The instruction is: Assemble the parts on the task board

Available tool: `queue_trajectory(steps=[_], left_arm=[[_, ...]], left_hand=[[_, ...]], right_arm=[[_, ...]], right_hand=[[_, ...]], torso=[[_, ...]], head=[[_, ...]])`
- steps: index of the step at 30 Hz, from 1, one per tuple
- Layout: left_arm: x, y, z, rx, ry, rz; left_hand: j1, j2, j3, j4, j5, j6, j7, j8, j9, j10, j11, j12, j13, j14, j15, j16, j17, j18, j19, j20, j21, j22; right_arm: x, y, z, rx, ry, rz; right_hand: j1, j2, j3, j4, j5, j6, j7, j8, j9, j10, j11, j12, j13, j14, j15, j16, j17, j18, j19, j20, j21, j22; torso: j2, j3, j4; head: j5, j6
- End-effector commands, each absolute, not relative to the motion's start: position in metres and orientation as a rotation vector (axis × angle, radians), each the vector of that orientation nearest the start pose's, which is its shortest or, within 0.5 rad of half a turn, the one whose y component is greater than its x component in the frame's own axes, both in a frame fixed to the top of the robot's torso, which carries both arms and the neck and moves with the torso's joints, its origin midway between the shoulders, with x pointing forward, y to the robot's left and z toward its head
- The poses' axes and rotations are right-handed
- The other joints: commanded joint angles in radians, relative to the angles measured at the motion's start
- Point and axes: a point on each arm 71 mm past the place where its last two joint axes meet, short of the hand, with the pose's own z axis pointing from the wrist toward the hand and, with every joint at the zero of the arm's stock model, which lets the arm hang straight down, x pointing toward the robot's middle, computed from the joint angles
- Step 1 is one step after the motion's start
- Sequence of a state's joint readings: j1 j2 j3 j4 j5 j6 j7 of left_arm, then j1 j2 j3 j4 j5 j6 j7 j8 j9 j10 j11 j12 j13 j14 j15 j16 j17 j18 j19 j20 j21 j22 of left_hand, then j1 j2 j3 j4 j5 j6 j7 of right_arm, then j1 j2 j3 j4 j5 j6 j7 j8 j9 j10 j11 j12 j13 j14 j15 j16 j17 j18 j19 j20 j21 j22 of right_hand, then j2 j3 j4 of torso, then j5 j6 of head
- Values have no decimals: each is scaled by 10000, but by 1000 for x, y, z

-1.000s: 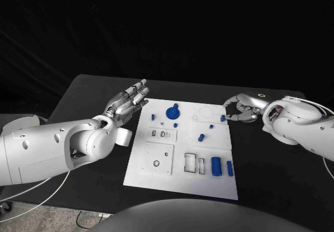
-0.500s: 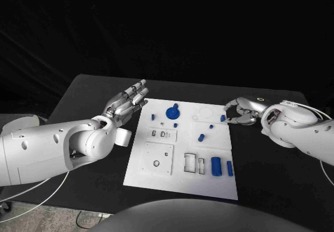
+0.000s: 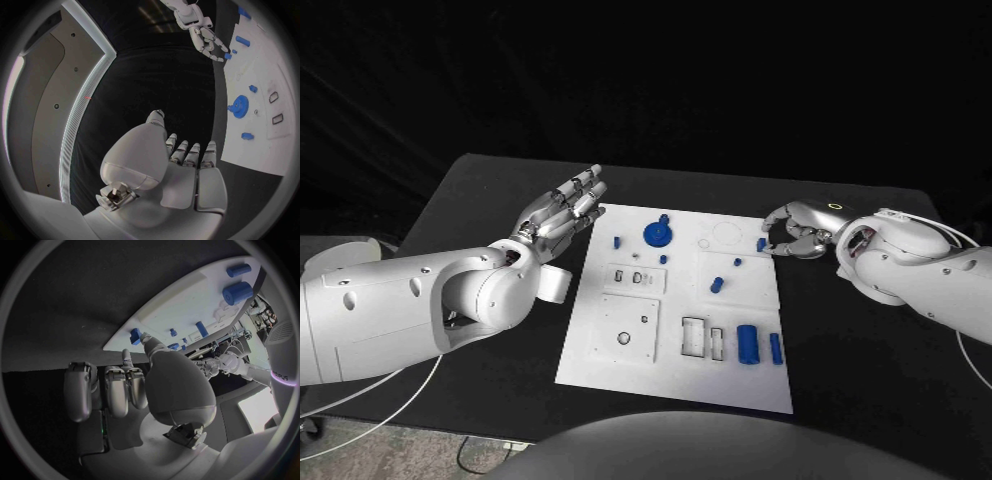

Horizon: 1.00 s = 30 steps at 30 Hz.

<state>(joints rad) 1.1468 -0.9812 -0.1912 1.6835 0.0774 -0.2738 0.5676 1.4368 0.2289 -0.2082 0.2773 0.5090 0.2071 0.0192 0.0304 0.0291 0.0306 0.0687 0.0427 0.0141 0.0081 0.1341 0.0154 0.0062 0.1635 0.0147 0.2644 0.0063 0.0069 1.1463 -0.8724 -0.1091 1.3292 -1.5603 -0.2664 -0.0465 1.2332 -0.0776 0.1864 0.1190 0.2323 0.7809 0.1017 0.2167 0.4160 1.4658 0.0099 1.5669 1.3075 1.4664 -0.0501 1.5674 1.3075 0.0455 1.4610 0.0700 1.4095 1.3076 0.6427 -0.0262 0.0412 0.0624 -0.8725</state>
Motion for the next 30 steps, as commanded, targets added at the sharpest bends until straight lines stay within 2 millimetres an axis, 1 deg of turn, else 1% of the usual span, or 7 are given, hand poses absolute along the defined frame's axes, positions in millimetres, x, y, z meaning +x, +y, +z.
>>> queue_trajectory(steps=[1, 7, 12, 15, 20, 25, 30], left_arm=[[423, 230, -232, -12075, 14385, -16291], [423, 230, -232, -12082, 14394, -16289], [423, 230, -232, -12087, 14403, -16289], [423, 230, -232, -12088, 14413, -16300], [424, 230, -232, -12092, 14432, -16313], [424, 230, -232, -12100, 14454, -16323], [424, 230, -233, -12110, 14477, -16325]], left_hand=[[107, 7, 35, -7, 36, -31, 72, 31, 9, -3, 70, 33, 15, 1, 67, 42, 12, 169, -6, 76, 50, 15], [107, 7, 35, -7, 36, -31, 72, 31, 9, -3, 70, 33, 15, 1, 67, 42, 12, 169, -6, 76, 50, 15], [110, 7, 37, -9, 36, -29, 72, 31, 9, -3, 74, 35, 15, 2, 75, 45, 13, 170, -2, 81, 52, 17], [110, 7, 37, -9, 36, -29, 72, 31, 9, -3, 74, 35, 15, 2, 75, 45, 13, 170, -2, 81, 52, 17], [110, 7, 37, -9, 36, -29, 72, 31, 9, -3, 74, 35, 15, 2, 75, 45, 13, 170, -2, 81, 52, 17], [112, 8, 39, -10, 37, -31, 71, 31, 9, -3, 78, 36, 15, 3, 79, 46, 13, 170, -1, 84, 53, 17], [117, 10, 42, -11, 38, -36, 71, 30, 8, -3, 87, 38, 15, 4, 89, 49, 14, 170, 1, 91, 55, 18]], right_arm=[[492, -273, -251, -2444, 18159, 4025], [492, -272, -254, -2437, 18221, 4012], [493, -272, -255, -2441, 18240, 4007], [493, -271, -256, -2451, 18251, 4012], [494, -270, -256, -2477, 18208, 4065], [494, -268, -257, -2511, 18201, 4116], [495, -266, -258, -2542, 18214, 4153]], right_hand=[[110, -2, -81, -1, 79, 84, -30, 83, 66, 1050, 42, 39, 2633, 1044, 90, 34, 2633, 20, -55, 11, -76, 1873], [148, 22, -139, -6, 199, 103, -41, 364, 315, 1050, 28, 39, 2633, 1044, 83, 34, 2633, 28, -68, 1, -119, 1869], [216, 51, -162, -38, 571, 17, -57, 624, 581, 1050, 17, 39, 2633, 1044, 69, 34, 2633, 32, -71, -10, -151, 1873], [267, 73, -154, -70, 952, -19, -70, 844, 803, 1050, 0, 39, 2633, 1044, 63, 34, 2633, 34, -66, -25, -166, 1881], [335, 114, -101, -110, 1337, -46, -99, 1084, 1045, 1050, -22, 39, 2633, 1044, 43, 34, 2633, 32, -57, -38, -177, 1896], [361, 129, -62, -126, 1540, -42, -119, 1189, 1149, 1050, -33, 39, 2633, 1044, 29, 34, 2633, 31, -52, -44, -183, 1904], [362, 136, -47, -126, 1601, -28, -131, 1227, 1183, 1050, -41, 39, 2633, 1044, 24, 34, 2633, 31, -51, -48, -186, 1906]], torso=[[9, 4, 4], [9, 8, 4], [0, 5, -5], [6, 4, 1], [7, 5, -7], [8, 3, -1], [10, 6, 3]], head=[[15, -1], [20, -1], [13, -1], [-5, -1], [7, -1], [-11, -1], [0, -1]])
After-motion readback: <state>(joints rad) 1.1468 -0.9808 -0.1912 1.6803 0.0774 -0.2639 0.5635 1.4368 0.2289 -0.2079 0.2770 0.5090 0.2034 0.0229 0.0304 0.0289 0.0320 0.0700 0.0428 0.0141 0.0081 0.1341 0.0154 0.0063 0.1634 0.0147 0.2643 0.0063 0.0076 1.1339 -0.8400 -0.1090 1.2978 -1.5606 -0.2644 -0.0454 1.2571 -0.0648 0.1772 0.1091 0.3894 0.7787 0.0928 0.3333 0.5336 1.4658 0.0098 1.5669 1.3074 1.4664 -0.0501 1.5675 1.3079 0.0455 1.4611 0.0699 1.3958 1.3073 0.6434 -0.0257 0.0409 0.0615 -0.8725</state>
